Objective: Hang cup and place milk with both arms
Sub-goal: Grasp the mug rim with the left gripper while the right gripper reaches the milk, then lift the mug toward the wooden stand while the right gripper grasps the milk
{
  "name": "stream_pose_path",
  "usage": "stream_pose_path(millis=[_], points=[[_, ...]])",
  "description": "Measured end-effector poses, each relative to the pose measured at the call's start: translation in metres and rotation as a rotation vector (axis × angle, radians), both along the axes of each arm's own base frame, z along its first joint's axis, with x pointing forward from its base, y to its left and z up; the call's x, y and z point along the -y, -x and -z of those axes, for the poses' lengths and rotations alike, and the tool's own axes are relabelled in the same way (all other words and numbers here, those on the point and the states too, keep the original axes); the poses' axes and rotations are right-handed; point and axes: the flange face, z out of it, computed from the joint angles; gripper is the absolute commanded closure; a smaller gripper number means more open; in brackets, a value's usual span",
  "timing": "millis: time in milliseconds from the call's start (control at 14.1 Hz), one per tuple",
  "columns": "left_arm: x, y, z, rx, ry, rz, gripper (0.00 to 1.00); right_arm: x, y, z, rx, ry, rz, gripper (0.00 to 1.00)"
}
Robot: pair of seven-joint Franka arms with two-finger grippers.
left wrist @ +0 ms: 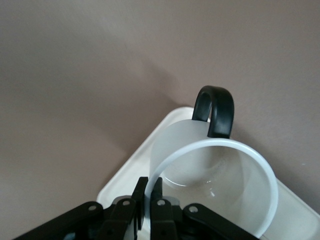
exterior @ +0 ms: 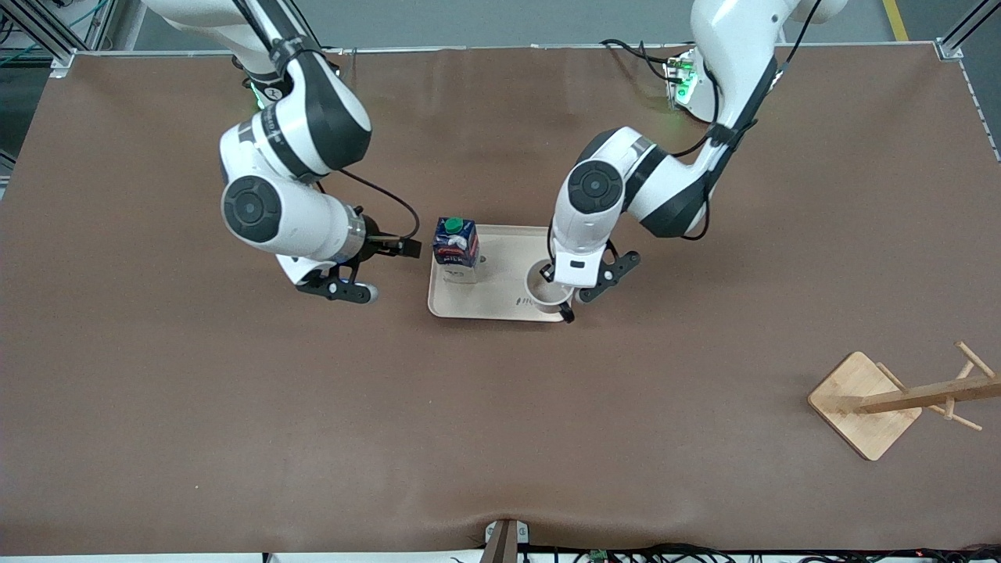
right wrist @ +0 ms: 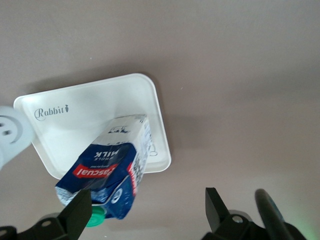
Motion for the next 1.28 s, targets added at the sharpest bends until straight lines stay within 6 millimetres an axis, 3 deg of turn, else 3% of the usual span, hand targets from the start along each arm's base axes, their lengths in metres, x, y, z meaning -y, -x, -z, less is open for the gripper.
stream_pose_path(millis=[284, 640, 1280], points=[[-0.056, -0.02, -0.062, -0.003, -0.03, 0.065, 1.0, -0.036, 0.015, -0.001, 0.015, -0.003, 0.08, 0.0], [-0.143, -0.055, -0.113, -0.011, -0.037, 0.163, 1.0, -0.086, 0.037, 0.013, 0.079, -0.02, 0.037, 0.0], [-0.27, -0.109, -0.166, 0.066, -0.008, 0.348, 1.0, -0.093, 0.051, 0.053, 0.089, 0.093, -0.041, 0.0]])
